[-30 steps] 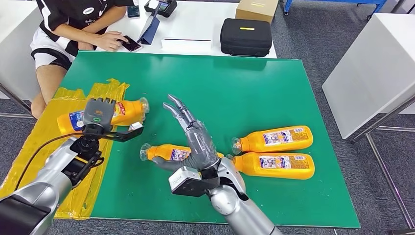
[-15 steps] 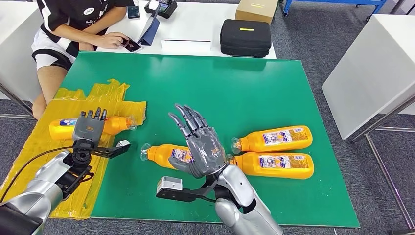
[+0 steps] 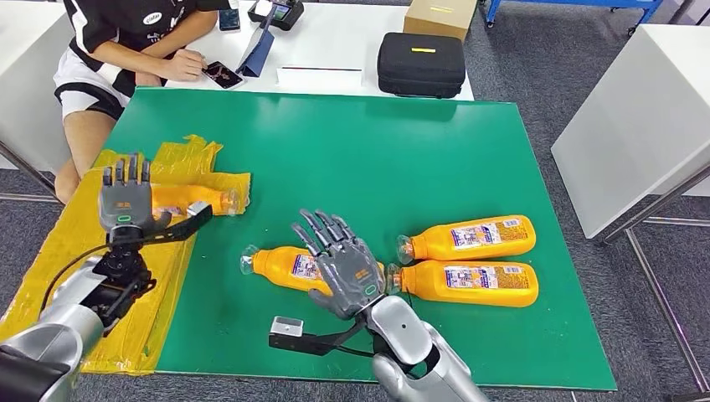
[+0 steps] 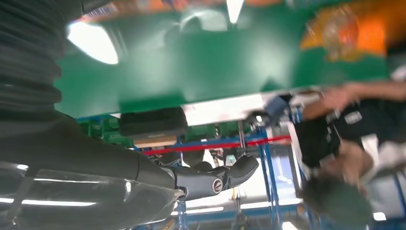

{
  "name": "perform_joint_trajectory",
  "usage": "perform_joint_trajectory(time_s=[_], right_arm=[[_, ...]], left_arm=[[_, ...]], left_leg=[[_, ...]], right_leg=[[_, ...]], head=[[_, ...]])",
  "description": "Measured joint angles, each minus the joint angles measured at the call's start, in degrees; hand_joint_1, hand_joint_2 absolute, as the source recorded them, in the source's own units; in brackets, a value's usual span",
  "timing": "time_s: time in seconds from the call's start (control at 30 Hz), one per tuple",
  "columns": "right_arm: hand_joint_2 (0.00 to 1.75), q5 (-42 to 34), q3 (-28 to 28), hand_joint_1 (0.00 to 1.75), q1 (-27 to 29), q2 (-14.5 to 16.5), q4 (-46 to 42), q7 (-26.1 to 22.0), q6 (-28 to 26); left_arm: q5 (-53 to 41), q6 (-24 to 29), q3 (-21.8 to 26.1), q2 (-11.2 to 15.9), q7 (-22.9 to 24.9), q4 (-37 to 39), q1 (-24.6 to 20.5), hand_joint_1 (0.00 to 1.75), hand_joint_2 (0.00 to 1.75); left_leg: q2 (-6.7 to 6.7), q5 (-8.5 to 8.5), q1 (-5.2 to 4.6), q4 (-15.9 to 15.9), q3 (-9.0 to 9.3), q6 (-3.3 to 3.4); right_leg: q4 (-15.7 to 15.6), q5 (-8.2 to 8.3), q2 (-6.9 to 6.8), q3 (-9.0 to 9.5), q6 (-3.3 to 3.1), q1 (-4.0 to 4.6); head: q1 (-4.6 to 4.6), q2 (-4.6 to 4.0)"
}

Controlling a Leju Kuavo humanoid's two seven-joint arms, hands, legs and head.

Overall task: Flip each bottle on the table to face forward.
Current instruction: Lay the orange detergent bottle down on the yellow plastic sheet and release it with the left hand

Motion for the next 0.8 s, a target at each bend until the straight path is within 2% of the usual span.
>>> perform_joint_trajectory(time_s=[0.1, 0.17, 0.2, 0.27, 0.37, 0.6, 0.73, 0.8], right_arm=[[1.75, 2.08, 0.4, 0.0, -0.78, -0.16, 4.15, 3.16, -0.66], [1.75, 3.59, 0.49, 0.0, -1.47, -0.12, 7.21, 5.47, -1.36], [1.75, 4.19, 0.5, 0.0, -1.71, -0.11, 8.52, 6.37, -1.53], [1.75, 5.17, 0.5, 0.0, -1.91, -0.11, 10.83, 7.69, -1.59], [1.75, 6.07, 0.5, 0.0, -2.14, -0.07, 14.3, 9.27, -1.75], [1.75, 8.25, 0.5, 0.0, -3.34, 0.08, 20.46, 12.83, -2.69], [1.75, 10.11, 0.45, 0.0, -4.4, 0.61, 23.37, 15.59, -2.79], [1.75, 9.5, 0.11, 0.03, -5.61, 0.91, 25.65, 15.38, -2.7]], left_arm=[[12.07, 2.41, 9.97, -1.97, -15.66, -1.88, -2.37, 0.0, 0.0], [19.24, 0.65, 17.04, -3.74, -25.08, -3.63, -3.97, 0.0, 0.0], [21.65, -0.47, 19.77, -4.5, -28.28, -4.43, -4.64, 0.0, 0.0], [24.91, -2.32, 24.11, -6.01, -32.76, -5.95, -5.63, 0.0, 0.0], [27.3, -3.47, 28.74, -8.17, -36.54, -8.02, -6.29, 0.0, 0.0], [29.98, -3.83, 32.27, -12.15, -39.53, -11.32, -6.08, 0.0, 0.0], [36.71, -8.87, 32.86, -14.52, -44.06, -14.9, -4.22, 0.0, 0.0], [40.06, -10.88, 32.1, -15.99, -44.76, -18.39, -2.06, 0.0, 0.0]], left_leg=[[-0.01, 0.01, -0.01, 0.0, 0.0, 0.01], [-0.01, 0.01, -0.01, 0.01, 0.0, 0.02], [-0.01, 0.02, -0.01, 0.01, 0.0, 0.02], [-0.01, 0.02, -0.02, 0.01, 0.0, 0.02], [0.01, 0.01, -0.02, 0.01, 0.0, 0.02], [0.01, 0.0, -0.01, 0.01, -0.05, 0.01], [-0.01, 0.0, -0.01, 0.01, 0.0, 0.02], [-0.01, 0.0, -0.02, 0.01, 0.04, 0.02]], right_leg=[[0.0, 0.02, 0.0, 0.02, 0.01, 0.0], [0.0, 0.04, 0.0, 0.03, 0.02, 0.0], [0.0, 0.05, 0.0, 0.04, 0.03, 0.0], [0.0, 0.06, 0.01, 0.06, 0.04, 0.0], [0.0, 0.06, 0.02, 0.05, 0.04, 0.0], [0.0, 0.04, 0.02, 0.04, 0.06, 0.0], [-0.01, 0.03, 0.01, 0.06, 0.05, 0.0], [-0.02, 0.03, 0.01, 0.1, 0.04, 0.0]], head=[[-0.01, 0.0], [-0.02, 0.0], [-0.01, 0.0], [-0.01, 0.0], [-0.02, 0.0], [-0.02, 0.0], [-0.02, 0.0], [-0.01, 0.0]])
